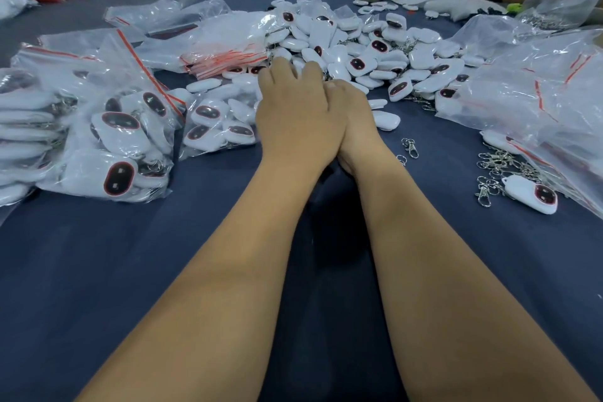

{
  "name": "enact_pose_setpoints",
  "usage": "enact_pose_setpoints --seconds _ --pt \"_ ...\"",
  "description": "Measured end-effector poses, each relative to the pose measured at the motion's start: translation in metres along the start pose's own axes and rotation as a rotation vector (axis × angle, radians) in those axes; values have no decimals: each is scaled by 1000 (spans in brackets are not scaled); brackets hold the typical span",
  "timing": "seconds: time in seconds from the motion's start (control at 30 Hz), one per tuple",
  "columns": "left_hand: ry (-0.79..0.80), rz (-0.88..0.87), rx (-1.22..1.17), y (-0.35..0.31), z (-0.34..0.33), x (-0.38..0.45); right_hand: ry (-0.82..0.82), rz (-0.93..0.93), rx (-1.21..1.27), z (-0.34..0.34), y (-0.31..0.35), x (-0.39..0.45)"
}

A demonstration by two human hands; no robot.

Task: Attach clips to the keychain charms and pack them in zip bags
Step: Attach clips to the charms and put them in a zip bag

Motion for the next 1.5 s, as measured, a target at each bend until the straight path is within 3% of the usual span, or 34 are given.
enact_pose_setpoints --seconds 0.1,0.17,0.37,0.5,0.63,0.77,0.9,1.0,1.1,1.17,1.27,1.4,1.5 --pt "-47 -62 -26 -11 4 -3 178 -154 264 -1 -5 -2" --pt "-49 -78 -65 -14 6 -4 221 -149 242 -2 -6 -4" --pt "-104 -86 -110 -17 10 -4 113 0 19 6 1 -4" --pt "-159 150 -304 5 10 9 77 -80 66 4 13 -8" --pt "-223 612 -637 45 18 28 199 -215 107 -9 23 -17" --pt "-379 938 -959 73 30 34 114 -253 114 -2 28 -20" --pt "-418 996 -1009 78 31 35 81 -159 -168 -1 23 -13" --pt "-354 953 -1026 71 28 36 236 -287 -96 -10 24 -17" --pt "-217 868 -1101 51 21 35 263 -344 38 -12 30 -26" --pt "-125 807 -1178 35 16 32 179 -320 128 -6 29 -25" --pt "19 755 -1227 16 5 22 -118 -118 108 12 25 -14" --pt "169 1004 -1275 19 -13 11 -450 99 -190 38 13 -9" --pt "241 1050 -1052 30 -23 7 -460 161 -516 39 9 -3"
Point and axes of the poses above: each hand's wrist, its own x-axis towards the middle knuckle, its own z-axis out of the back of the hand, y = z × x, the point moved 4 cm from there along x, towards the middle knuckle, and after that the axes turned 15 degrees about -y, right-handed, at the moved point
